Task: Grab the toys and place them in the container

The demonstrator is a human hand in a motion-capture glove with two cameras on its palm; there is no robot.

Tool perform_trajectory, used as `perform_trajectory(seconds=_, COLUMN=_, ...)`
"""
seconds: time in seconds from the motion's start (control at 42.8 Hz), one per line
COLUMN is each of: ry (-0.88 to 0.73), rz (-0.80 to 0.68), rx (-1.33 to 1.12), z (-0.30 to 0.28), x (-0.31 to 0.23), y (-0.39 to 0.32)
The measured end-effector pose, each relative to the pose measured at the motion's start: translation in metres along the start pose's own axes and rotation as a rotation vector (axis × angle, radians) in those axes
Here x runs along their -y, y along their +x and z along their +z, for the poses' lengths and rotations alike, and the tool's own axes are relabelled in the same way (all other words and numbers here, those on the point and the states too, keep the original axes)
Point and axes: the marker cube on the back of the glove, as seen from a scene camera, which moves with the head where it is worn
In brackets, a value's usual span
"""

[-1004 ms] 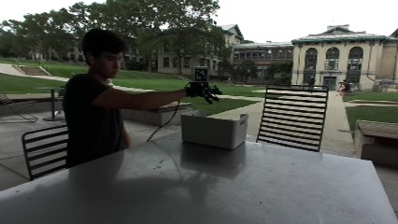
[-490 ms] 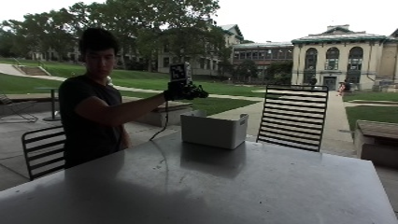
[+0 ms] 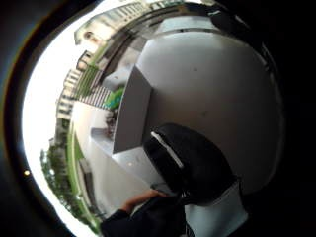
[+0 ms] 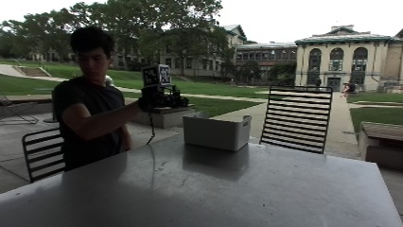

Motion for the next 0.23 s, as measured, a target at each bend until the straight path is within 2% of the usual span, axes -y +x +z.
perform_trajectory(seconds=0.233, ry=0.019, rz=0.057, rx=-0.007, z=0.014, x=0.007, y=0.057)
